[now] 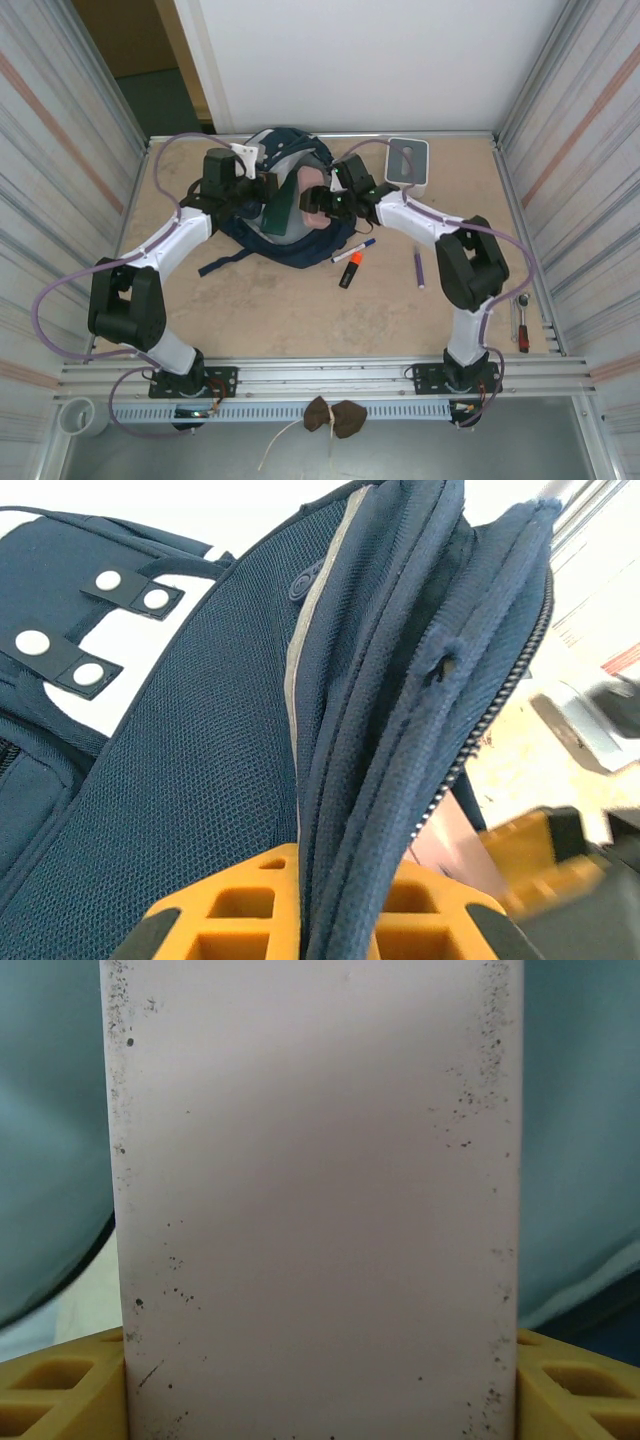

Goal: Pack the student bag

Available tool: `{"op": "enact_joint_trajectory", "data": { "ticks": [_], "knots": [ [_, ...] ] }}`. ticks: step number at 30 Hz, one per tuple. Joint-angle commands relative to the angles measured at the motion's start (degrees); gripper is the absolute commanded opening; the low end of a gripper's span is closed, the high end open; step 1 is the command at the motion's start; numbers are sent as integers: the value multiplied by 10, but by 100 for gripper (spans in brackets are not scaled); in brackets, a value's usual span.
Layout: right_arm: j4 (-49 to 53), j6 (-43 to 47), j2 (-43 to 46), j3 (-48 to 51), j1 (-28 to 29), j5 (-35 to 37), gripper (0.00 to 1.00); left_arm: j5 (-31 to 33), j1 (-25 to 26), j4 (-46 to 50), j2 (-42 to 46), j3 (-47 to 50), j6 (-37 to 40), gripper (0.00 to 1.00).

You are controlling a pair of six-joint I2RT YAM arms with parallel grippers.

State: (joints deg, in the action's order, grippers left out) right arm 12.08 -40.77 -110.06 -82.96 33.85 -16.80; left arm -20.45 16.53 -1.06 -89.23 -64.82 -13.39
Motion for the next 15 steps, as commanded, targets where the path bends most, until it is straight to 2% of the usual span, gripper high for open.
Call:
{"op": "enact_joint_trajectory", "data": {
  "ticks": [1,3,6,10,15],
  "knots": [
    [22,-48,-53,-67,0,50,50,-33,8,-36,32,-22,-19,0],
    [31,-52,-96,-119,0,66,55,-40,10,-37,31,-24,-20,0],
    [95,-38,-156,-204,0,90,69,-41,11,-33,31,-27,-21,0],
    [82,-29,-146,-176,0,119,80,-43,12,-33,34,-24,-20,0],
    [69,-15,-128,-143,0,123,82,-45,12,-32,33,-24,-20,0]
  ]
}}
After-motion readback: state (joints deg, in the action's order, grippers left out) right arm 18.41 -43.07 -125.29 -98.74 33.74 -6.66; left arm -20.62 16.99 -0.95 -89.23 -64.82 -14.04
